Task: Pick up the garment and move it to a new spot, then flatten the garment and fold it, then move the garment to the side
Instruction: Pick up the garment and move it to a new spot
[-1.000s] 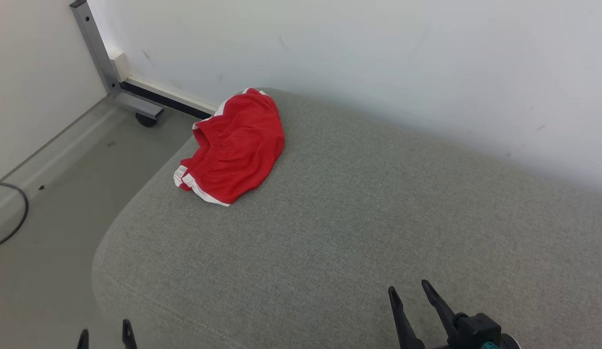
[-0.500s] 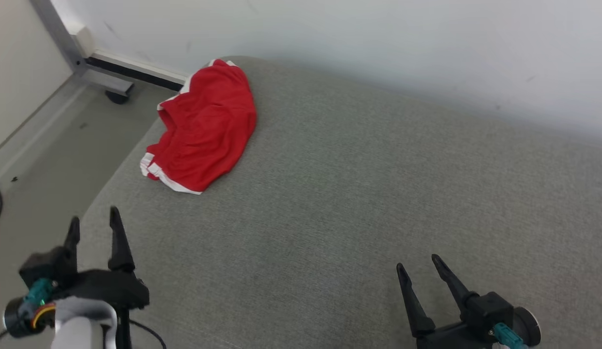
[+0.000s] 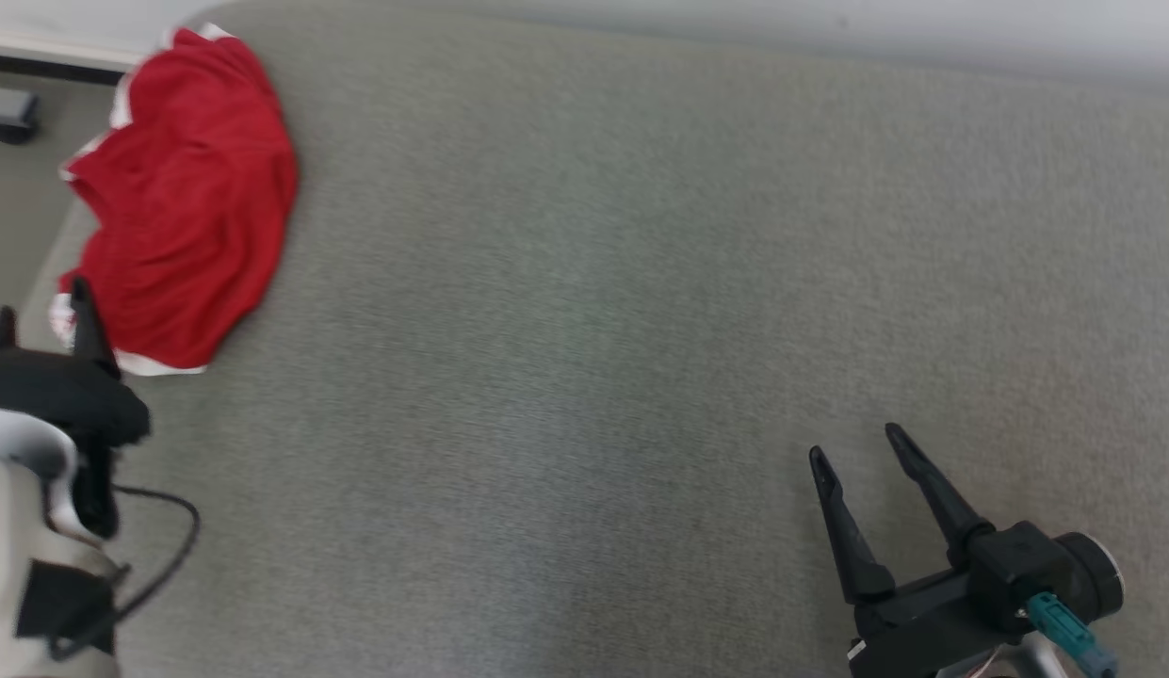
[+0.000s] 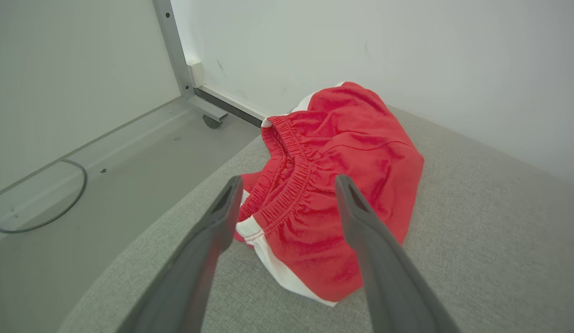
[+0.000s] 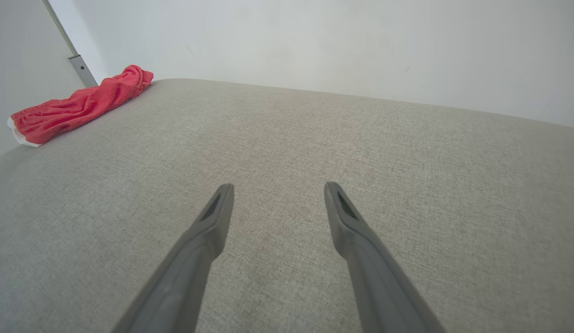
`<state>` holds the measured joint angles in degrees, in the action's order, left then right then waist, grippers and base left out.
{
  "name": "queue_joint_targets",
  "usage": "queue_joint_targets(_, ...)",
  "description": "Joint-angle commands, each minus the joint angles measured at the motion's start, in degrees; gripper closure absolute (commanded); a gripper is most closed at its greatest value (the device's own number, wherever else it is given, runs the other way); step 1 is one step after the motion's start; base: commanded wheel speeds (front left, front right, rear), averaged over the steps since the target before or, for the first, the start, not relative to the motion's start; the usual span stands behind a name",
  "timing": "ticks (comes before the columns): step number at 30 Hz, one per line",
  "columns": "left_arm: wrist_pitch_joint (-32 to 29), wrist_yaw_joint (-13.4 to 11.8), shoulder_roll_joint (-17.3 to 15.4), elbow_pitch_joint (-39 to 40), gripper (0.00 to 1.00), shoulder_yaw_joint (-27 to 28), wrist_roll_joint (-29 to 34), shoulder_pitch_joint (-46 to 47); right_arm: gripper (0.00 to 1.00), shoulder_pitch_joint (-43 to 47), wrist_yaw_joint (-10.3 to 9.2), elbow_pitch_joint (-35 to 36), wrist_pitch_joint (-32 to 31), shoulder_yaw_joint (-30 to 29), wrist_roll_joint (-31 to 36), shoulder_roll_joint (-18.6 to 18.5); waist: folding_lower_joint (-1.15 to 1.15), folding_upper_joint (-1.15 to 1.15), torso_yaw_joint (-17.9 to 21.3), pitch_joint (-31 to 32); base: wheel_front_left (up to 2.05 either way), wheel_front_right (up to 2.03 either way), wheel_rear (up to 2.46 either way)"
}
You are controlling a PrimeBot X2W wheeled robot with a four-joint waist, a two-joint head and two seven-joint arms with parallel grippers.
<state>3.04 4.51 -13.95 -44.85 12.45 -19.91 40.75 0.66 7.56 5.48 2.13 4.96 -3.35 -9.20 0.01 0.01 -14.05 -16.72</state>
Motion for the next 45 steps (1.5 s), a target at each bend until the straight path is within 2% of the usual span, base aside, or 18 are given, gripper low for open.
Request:
queue_joint_targets(1,-1.4,-0.2,-1.3,-1.3,0.0,0.4,-0.5,2.6,0.0,0.3,-0.12,1.6,-0.7,-0.1,0.1,-0.4,-0.01,-0.01,6.5,-7.1,0.0,0.0,0.0)
queue_joint_targets(9,-10.0,-0.8,-3.6,-7.6,0.0,2.8,-5.0,10.5,0.0,1.9,-0.12,8.4,-2.3,-1.6,0.4,0.1,-0.01,-0.01,9.2,-12.6,0.0,0.0,0.0)
queue_joint_targets(16,-16.7,-2.1,-3.1,-12.0,0.0,4.9,-8.6,13.5,0.0,2.2,-0.12,9.8,-1.8,-1.5,0.8,1.0,-0.01,-0.01,9.9,-14.9,0.0,0.0,0.0)
queue_joint_targets(19,-18.9,-3.6,-2.6,-14.3,0.0,5.5,-9.8,13.8,0.0,1.2,-0.12,9.7,-1.5,-1.1,0.8,1.7,-0.01,-0.01,10.1,-15.4,0.0,0.0,0.0)
queue_joint_targets(21,-20.9,-3.5,-1.9,-16.0,0.0,5.4,-10.4,13.8,0.0,0.8,-0.12,9.4,-1.2,-1.1,0.7,1.9,-0.01,-0.01,10.1,-15.3,0.0,0.0,0.0)
queue_joint_targets(22,-21.8,-3.5,-1.6,-16.8,0.18,5.3,-10.5,13.7,0.0,0.7,-0.12,9.2,-1.1,-1.1,0.6,2.0,-0.01,-0.01,10.1,-15.1,0.0,0.0,0.0)
queue_joint_targets(24,-23.4,-3.0,-1.2,-17.9,1.0,4.8,-10.5,13.1,0.0,0.3,-0.12,8.4,-0.6,-0.9,0.4,2.2,-0.01,-0.01,9.9,-14.3,0.0,0.0,0.0)
queue_joint_targets(29,-25.0,-1.5,-2.9,-17.3,1.0,4.4,-10.7,12.6,0.0,-1.0,-0.12,5.9,0.6,0.5,-0.6,2.7,-0.01,-0.01,9.4,-11.3,0.0,0.0,0.0)
queue_joint_targets(32,-22.9,-0.6,-4.8,-14.1,1.0,4.0,-10.1,13.2,0.0,-1.8,-0.12,3.9,1.6,1.5,-1.3,3.2,-0.01,-0.01,8.7,-9.1,0.0,0.0,0.0)
queue_joint_targets(36,-23.0,0.6,-6.5,-9.9,1.0,2.3,-8.9,13.1,0.0,-2.8,-0.12,0.7,3.0,2.5,-2.1,4.0,-0.01,-0.01,7.9,-5.1,0.0,0.0,0.0)
queue_joint_targets(38,-23.4,1.3,-7.6,-6.8,1.0,0.7,-8.1,12.9,0.0,-3.7,-0.12,-0.7,3.9,2.8,-2.4,4.4,-0.01,-0.01,7.5,-3.6,0.0,0.0,0.0)
queue_joint_targets(41,-24.6,2.2,-7.4,-1.4,1.0,-1.6,-7.8,11.9,0.0,-4.3,-0.12,-3.4,5.5,2.9,-3.2,5.2,-0.01,-0.01,7.3,-0.6,0.0,0.0,0.0)
queue_joint_targets(45,-27.4,2.8,-9.4,6.5,1.0,-3.4,-8.9,11.0,0.0,-5.0,-0.12,-6.5,7.3,3.0,-4.3,5.9,-0.01,-0.01,7.6,2.8,0.0,0.0,0.0)
